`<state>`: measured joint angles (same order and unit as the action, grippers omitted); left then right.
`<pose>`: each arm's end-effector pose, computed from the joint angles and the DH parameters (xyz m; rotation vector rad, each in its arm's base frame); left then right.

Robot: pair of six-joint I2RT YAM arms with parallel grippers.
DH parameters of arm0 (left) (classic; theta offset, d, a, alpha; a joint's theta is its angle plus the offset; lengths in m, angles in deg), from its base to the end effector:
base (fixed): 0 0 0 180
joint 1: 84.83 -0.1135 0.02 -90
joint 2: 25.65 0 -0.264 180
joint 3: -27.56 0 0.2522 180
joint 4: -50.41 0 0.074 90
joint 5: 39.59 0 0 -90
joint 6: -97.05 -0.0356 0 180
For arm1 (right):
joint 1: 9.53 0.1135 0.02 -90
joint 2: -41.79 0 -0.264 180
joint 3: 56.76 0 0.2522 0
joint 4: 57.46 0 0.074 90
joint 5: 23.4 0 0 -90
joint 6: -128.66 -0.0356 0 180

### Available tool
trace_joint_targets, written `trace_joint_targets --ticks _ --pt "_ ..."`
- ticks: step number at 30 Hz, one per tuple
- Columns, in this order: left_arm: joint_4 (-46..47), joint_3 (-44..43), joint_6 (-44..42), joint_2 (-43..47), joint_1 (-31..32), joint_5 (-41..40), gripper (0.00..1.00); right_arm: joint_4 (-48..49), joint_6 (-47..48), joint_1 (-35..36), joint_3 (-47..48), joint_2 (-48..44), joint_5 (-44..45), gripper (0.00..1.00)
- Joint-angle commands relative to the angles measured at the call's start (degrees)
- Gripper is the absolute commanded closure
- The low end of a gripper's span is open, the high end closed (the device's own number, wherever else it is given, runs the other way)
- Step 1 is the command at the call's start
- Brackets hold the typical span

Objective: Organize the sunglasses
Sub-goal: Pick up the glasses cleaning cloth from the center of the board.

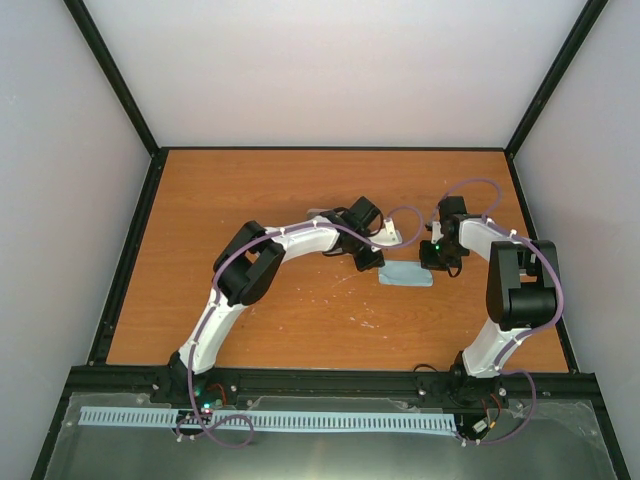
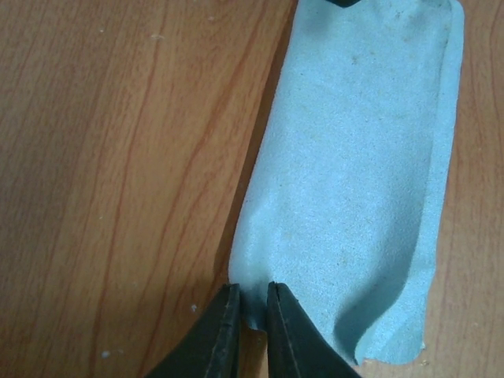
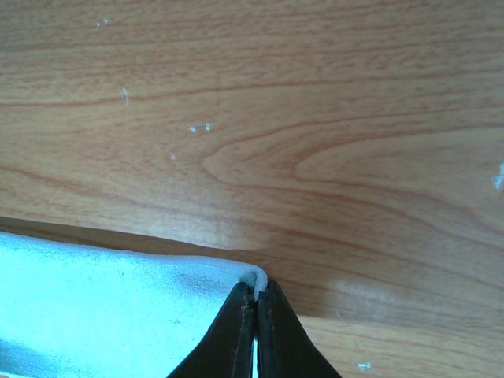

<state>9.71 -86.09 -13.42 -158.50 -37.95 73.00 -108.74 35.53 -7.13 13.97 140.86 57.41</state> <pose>0.3258 -0.3680 0.1317 1.5821 2.1188 -0.6756 0.3028 0.0184 0.1471 -0.0027 2.9584 0.2504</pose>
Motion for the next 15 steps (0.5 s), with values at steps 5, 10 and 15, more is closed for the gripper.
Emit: trace_joint_targets --ticks 5,10,15 --pt "-0.7 0.7 -0.1 1.4 0.7 1.0 0.96 0.7 -1.1 0.5 -0.1 -1.0 -0.1 0.97" --pt "0.2 2.8 -0.9 3.3 0.7 -0.7 0.99 1.0 -1.1 0.5 -0.1 -1.6 -0.4 0.97" --pt "1.8 5.1 -1.2 5.4 0.3 -2.0 0.99 1.4 -1.2 0.5 -0.2 -2.1 -1.6 0.97"
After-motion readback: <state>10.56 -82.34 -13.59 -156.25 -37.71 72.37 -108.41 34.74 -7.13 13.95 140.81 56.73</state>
